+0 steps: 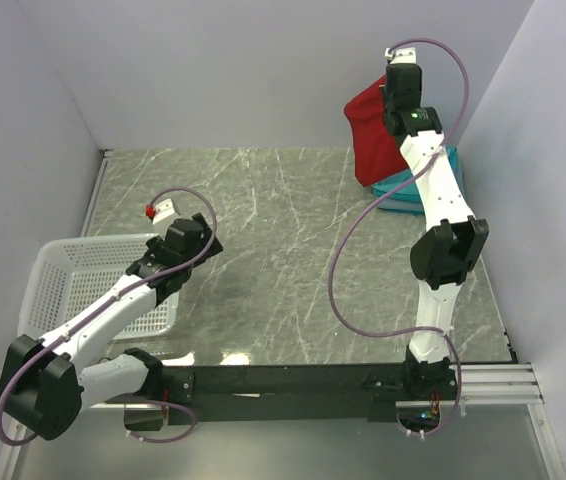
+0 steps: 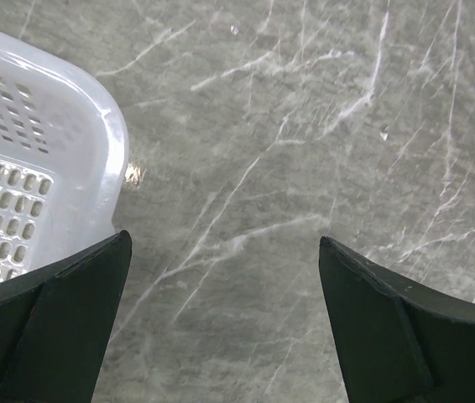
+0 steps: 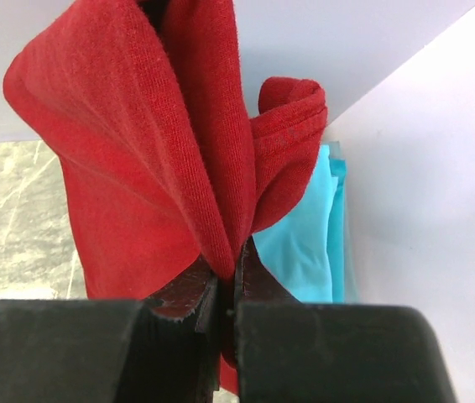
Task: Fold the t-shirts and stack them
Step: Neatly place the folded tshirt to the corner
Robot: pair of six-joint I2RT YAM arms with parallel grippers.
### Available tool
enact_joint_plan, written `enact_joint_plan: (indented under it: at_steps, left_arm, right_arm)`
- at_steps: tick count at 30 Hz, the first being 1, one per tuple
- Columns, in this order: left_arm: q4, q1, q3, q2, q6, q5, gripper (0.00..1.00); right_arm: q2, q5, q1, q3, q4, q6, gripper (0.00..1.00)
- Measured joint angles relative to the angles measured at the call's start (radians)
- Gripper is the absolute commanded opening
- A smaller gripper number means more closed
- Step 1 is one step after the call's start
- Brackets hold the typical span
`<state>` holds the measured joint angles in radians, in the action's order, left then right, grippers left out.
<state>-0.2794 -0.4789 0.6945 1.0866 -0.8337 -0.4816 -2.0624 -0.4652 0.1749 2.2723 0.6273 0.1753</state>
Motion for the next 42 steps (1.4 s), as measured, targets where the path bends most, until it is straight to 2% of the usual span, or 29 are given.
enact_joint_plan:
  at_steps: [14,26,42]
  left_arm:
    - [-0.003,0.0,0.015,0.086,0.0,0.023,1.0]
    - [-0.011,0.0,0.048,0.151,0.002,0.023,0.99]
    - [-0.022,0.001,0.077,0.205,0.005,0.023,0.99]
  right_arm:
    - [-0.017,0.087,-0.103,0.0,-0.015,-0.021,0.0]
    - [-0.164,0.115,-0.178,0.013,-0.047,-0.051,0.0]
    - [-0.253,0.113,-0.27,-0.002,-0.089,-0.075,0.0]
